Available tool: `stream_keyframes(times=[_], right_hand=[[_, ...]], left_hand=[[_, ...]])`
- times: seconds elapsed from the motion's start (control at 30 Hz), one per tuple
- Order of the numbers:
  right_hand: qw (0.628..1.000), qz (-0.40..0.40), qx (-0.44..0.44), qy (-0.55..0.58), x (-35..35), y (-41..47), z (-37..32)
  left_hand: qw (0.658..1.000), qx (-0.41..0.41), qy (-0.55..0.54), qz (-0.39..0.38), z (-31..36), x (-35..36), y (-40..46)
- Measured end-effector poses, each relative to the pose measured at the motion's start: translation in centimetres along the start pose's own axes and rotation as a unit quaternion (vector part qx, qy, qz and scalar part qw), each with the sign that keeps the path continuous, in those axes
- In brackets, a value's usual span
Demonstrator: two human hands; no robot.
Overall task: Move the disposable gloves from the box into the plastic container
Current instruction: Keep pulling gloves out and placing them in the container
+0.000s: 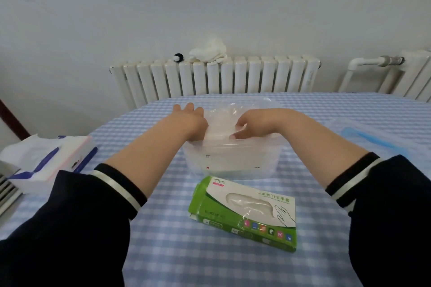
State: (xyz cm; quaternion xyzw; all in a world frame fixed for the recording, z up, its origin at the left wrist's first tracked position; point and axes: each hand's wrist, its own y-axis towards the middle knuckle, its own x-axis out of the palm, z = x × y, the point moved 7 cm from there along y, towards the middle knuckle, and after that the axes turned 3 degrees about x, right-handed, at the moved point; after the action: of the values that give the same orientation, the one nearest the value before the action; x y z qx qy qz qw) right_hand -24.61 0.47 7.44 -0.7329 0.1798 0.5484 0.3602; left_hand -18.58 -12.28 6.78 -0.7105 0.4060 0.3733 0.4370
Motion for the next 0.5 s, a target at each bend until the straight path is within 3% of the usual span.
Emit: stream_keyframes(times=[0.1,0.3,0.5], right_hand=[[0.998,0.053,-0.008,0.017,-1.0,-0.5,0.8],[0.994,0.062,-0.053,0.069,-2.3,-3.1,1.1],[0.987,0.103,-0.035,0.118,-3.1,-5.3,2.5]], left_hand=[[1.0,0.001,0.013,0.004,-0.1,0.0,0.0],[0.999,0.014,0.032,0.033,-0.2,0.0,0.6],[0.994,0.04,-0.074,0.069,-1.1,-1.1,-0.1]])
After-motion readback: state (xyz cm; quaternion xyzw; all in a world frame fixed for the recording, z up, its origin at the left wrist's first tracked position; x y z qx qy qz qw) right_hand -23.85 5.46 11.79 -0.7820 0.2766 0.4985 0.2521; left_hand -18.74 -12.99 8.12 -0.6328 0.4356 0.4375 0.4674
